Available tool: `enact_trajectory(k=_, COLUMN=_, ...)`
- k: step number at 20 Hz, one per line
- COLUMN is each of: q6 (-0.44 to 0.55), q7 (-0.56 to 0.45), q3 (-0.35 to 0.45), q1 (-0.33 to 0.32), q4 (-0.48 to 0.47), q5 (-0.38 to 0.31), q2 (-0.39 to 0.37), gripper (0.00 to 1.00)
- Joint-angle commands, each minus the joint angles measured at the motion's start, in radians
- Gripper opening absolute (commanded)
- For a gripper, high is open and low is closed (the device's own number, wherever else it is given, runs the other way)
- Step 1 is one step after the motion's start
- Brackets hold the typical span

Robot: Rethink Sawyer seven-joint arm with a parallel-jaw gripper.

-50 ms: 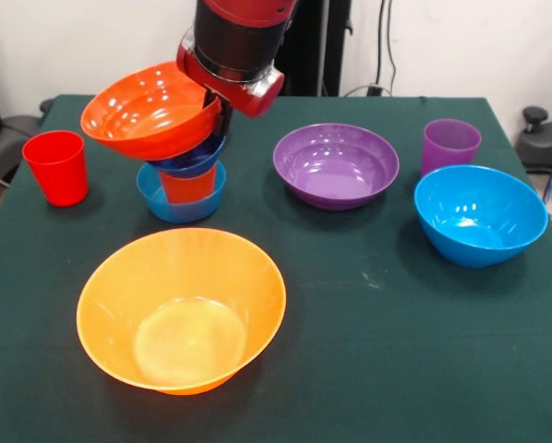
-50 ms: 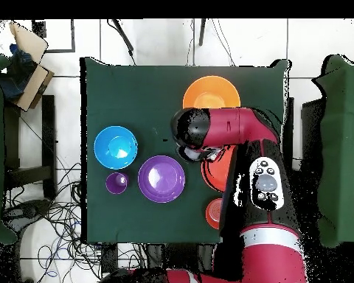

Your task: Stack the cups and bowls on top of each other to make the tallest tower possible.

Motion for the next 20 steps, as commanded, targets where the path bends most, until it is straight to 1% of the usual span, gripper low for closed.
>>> enact_trajectory(k=1, q6=0.038, q7=-0.103, q3=0.065, q1=-0.002, q4=0.077, q5=0.01, q2=0.005, gripper=0.0)
enact_trajectory(k=2, q6=0.029, q7=-0.101, q3=0.066, q1=-0.002, q4=0.083, q5=0.011, q2=0.005, gripper=0.0)
enact_trajectory(k=6, q6=-0.068, q7=-0.073, q3=0.068, q1=-0.005, q4=0.139, q5=0.017, q2=0.004, gripper=0.0)
enact_trajectory(k=7, q6=-0.1, q7=-0.066, q3=0.078, q1=-0.015, q4=0.162, q5=0.032, q2=0.007, gripper=0.0)
enact_trajectory(k=9, q6=-0.131, q7=-0.057, q3=0.09, q1=-0.026, q4=0.186, q5=0.05, q2=0.01, gripper=0.0)
enact_trajectory(k=11, q6=-0.144, q7=-0.052, q3=0.095, q1=-0.03, q4=0.202, q5=0.062, q2=0.009, gripper=0.0)
enact_trajectory(k=13, q6=-0.15, q7=-0.048, q3=0.092, q1=-0.027, q4=0.206, q5=0.058, q2=0.007, gripper=0.0)
enact_trajectory(k=20, q6=-0.184, q7=-0.041, q3=0.082, q1=-0.023, q4=0.215, q5=0.032, q2=0.009, gripper=0.0)
